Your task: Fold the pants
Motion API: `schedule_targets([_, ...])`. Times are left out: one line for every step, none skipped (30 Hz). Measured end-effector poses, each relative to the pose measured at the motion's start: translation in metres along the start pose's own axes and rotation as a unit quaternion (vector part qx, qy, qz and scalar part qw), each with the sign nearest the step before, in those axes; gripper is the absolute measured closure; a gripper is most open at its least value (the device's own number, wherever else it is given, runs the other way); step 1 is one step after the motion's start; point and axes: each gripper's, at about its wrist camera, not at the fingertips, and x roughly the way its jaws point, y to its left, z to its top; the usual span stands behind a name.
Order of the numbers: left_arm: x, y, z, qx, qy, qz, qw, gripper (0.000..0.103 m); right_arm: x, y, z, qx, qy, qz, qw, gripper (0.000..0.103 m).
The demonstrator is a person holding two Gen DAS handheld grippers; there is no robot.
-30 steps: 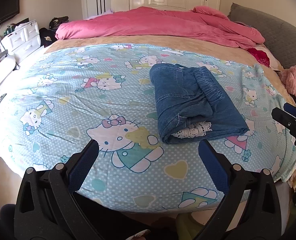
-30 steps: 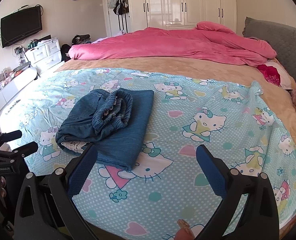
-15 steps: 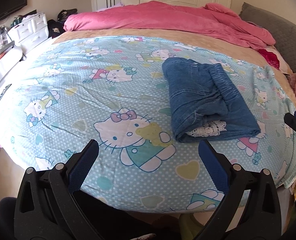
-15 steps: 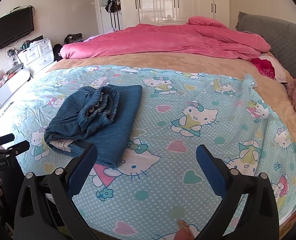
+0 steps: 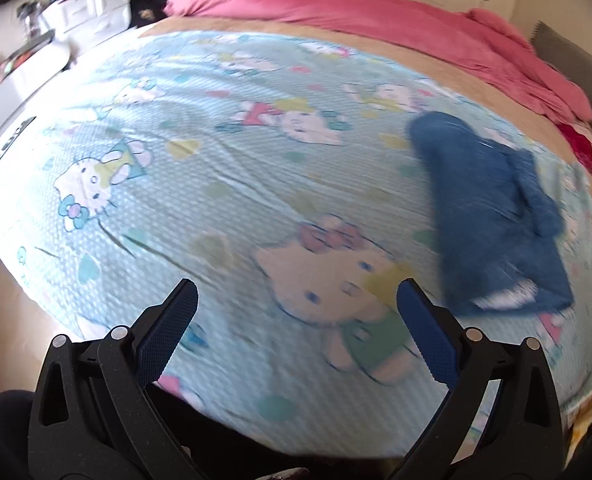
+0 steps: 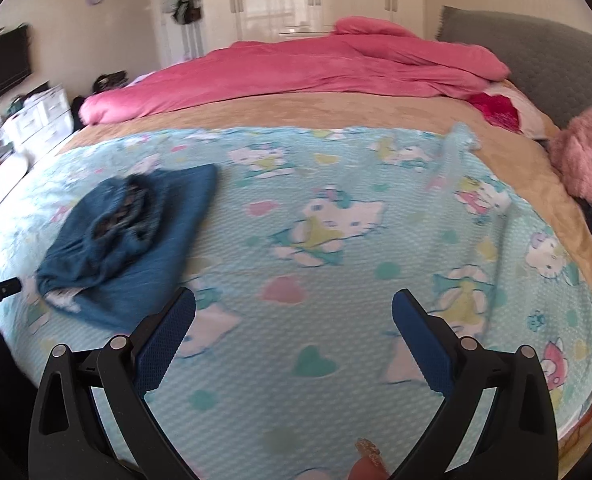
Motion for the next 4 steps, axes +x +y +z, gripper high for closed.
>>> schedule_targets([0.008, 0.011, 0.011, -0.006, 0.005, 0.014, 0.9999, 0.009, 0.002, -0.013, 0.003, 0.013, -0.002, -0.01, 1.0, 0.005])
schedule_targets([0.015, 0.019, 0.021, -0.009, 0.007, 0.026, 0.9996, 0.009, 0.007, -0.033, 0.008, 0.028, -0.005, -0.027, 0.999, 0.005])
schedule_targets([0.021, 0.028, 0.031, -0.012, 0.008, 0.039, 0.9991, 0.009, 0.011, -0.049, 0.012, 0.036, -0.005, -0.044, 0.998, 0.005])
schedule_targets([0.03, 0.04, 0.046, -0.016, 0.009, 0.058, 0.9981, 0.009, 0.016, -0.066, 0.018, 0.045, -0.004, -0.062, 0.997, 0.005])
